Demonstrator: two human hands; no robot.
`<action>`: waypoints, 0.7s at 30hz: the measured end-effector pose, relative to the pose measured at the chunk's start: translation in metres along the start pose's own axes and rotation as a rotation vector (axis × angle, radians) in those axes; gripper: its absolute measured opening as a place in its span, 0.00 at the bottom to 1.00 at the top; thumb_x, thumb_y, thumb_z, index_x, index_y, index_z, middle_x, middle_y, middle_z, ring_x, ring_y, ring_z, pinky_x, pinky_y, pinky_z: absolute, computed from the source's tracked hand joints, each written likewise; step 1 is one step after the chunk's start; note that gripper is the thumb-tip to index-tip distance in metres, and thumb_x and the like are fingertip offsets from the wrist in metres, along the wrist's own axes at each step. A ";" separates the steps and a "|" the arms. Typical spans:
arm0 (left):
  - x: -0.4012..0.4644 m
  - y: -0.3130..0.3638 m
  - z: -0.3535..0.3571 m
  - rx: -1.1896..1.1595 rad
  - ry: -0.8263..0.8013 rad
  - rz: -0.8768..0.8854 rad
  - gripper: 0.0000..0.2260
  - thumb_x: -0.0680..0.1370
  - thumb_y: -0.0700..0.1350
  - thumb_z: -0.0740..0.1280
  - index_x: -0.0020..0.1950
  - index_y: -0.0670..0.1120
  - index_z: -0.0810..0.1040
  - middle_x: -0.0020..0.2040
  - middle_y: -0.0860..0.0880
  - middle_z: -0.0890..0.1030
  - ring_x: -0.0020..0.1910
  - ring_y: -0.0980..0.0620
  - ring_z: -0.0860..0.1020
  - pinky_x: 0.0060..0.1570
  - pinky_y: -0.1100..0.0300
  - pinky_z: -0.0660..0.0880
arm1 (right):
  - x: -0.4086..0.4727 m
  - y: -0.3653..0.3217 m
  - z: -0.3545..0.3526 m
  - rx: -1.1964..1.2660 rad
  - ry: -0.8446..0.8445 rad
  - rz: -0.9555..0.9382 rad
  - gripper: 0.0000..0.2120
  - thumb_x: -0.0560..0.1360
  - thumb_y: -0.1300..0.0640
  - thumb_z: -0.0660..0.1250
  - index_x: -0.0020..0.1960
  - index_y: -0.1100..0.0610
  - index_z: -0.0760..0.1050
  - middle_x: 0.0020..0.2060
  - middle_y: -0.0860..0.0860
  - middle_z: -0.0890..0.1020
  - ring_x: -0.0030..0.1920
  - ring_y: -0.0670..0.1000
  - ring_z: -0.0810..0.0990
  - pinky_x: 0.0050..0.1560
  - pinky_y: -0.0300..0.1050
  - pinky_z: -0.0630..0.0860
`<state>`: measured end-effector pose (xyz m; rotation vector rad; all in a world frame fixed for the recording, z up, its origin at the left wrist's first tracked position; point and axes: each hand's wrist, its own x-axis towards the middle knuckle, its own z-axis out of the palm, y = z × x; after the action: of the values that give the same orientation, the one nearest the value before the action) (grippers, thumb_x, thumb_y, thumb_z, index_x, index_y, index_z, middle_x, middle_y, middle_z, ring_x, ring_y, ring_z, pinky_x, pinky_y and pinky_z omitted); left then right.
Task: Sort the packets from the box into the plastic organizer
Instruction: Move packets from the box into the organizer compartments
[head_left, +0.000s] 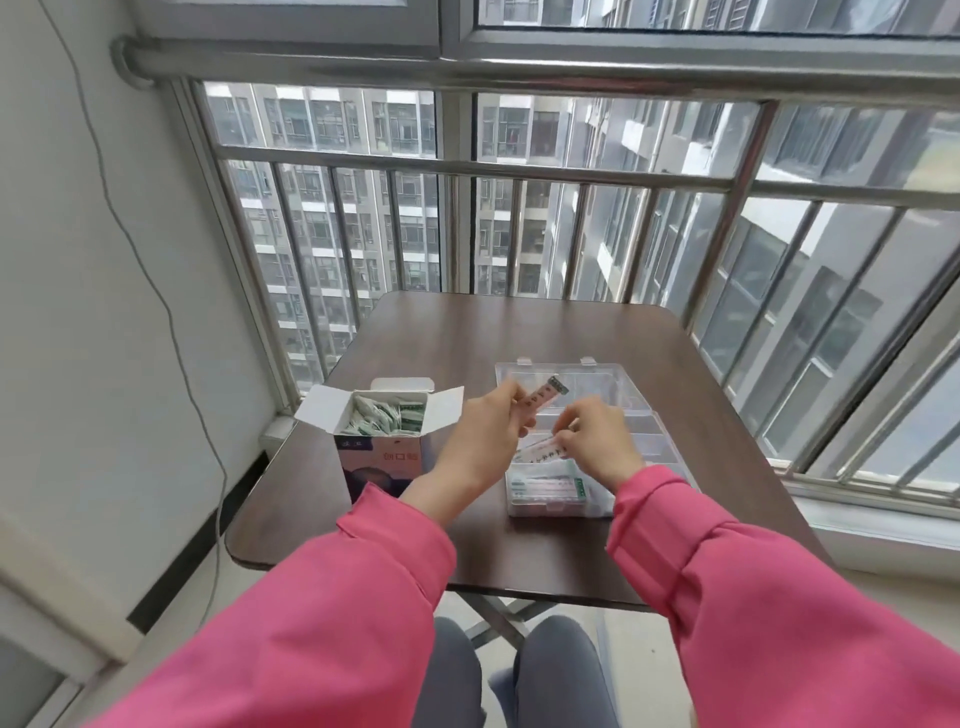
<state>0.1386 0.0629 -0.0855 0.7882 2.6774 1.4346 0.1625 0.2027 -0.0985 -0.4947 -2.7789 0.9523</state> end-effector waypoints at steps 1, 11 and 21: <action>0.001 -0.003 0.001 0.025 -0.001 -0.013 0.04 0.81 0.41 0.60 0.47 0.45 0.73 0.44 0.46 0.83 0.45 0.46 0.81 0.47 0.54 0.75 | 0.000 -0.001 0.003 -0.038 -0.014 -0.006 0.09 0.71 0.68 0.63 0.42 0.60 0.81 0.42 0.60 0.83 0.47 0.59 0.81 0.52 0.50 0.77; -0.004 -0.016 0.010 0.065 -0.024 -0.088 0.05 0.80 0.42 0.58 0.46 0.49 0.68 0.41 0.51 0.80 0.44 0.42 0.79 0.50 0.45 0.75 | -0.002 0.004 0.007 -0.260 -0.080 -0.009 0.09 0.72 0.62 0.66 0.47 0.52 0.82 0.49 0.53 0.83 0.53 0.55 0.80 0.52 0.49 0.76; -0.004 -0.017 0.015 0.083 -0.030 -0.175 0.07 0.79 0.38 0.59 0.51 0.42 0.76 0.51 0.41 0.82 0.47 0.41 0.79 0.50 0.51 0.75 | 0.000 0.013 -0.007 -0.152 -0.103 -0.045 0.12 0.74 0.65 0.61 0.49 0.55 0.81 0.47 0.54 0.83 0.52 0.55 0.80 0.53 0.48 0.75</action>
<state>0.1384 0.0657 -0.1083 0.5569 2.7200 1.2704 0.1675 0.2161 -0.1012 -0.4126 -2.9571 0.7819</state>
